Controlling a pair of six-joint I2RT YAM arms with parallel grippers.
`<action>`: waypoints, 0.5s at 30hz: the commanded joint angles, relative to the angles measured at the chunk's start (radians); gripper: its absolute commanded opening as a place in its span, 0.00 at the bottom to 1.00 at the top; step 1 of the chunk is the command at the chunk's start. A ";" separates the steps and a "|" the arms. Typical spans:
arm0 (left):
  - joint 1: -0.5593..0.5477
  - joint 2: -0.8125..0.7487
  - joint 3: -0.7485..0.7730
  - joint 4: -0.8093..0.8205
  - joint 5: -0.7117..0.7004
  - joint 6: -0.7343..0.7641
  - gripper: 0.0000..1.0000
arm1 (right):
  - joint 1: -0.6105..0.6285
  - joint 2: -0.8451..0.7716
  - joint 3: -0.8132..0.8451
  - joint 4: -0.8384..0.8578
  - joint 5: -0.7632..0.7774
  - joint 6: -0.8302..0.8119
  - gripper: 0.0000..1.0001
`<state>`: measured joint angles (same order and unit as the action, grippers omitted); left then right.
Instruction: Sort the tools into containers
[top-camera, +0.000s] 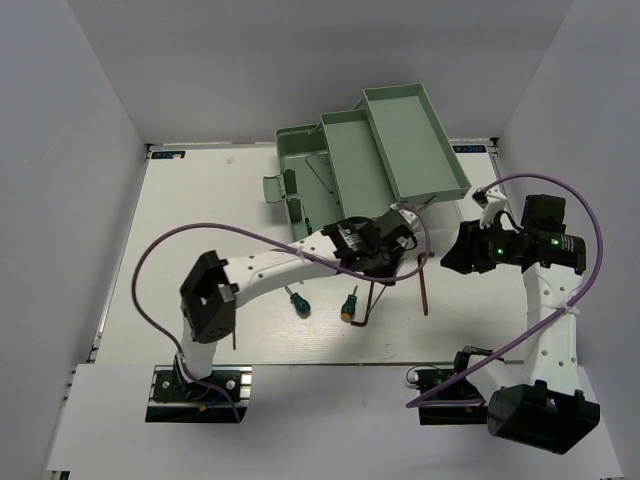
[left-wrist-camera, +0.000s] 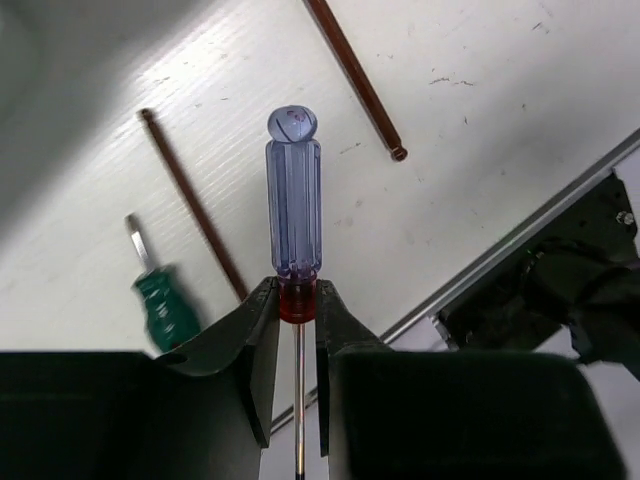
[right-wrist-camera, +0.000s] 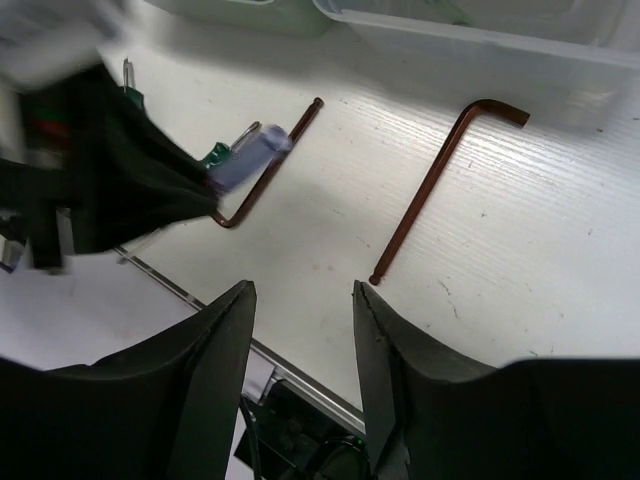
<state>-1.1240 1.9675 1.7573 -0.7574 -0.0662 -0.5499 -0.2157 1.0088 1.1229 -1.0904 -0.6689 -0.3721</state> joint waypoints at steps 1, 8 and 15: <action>0.024 -0.166 -0.045 -0.054 -0.075 0.001 0.00 | -0.008 -0.015 0.040 -0.043 -0.011 -0.085 0.50; 0.124 -0.298 -0.126 -0.137 -0.269 -0.019 0.00 | 0.006 -0.016 -0.062 -0.077 0.003 -0.197 0.43; 0.352 -0.337 -0.118 -0.086 -0.310 -0.007 0.00 | 0.100 0.033 -0.286 0.039 0.127 -0.283 0.42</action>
<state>-0.8600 1.6718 1.6230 -0.8665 -0.3202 -0.5613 -0.1520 1.0203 0.8906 -1.1191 -0.6163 -0.6041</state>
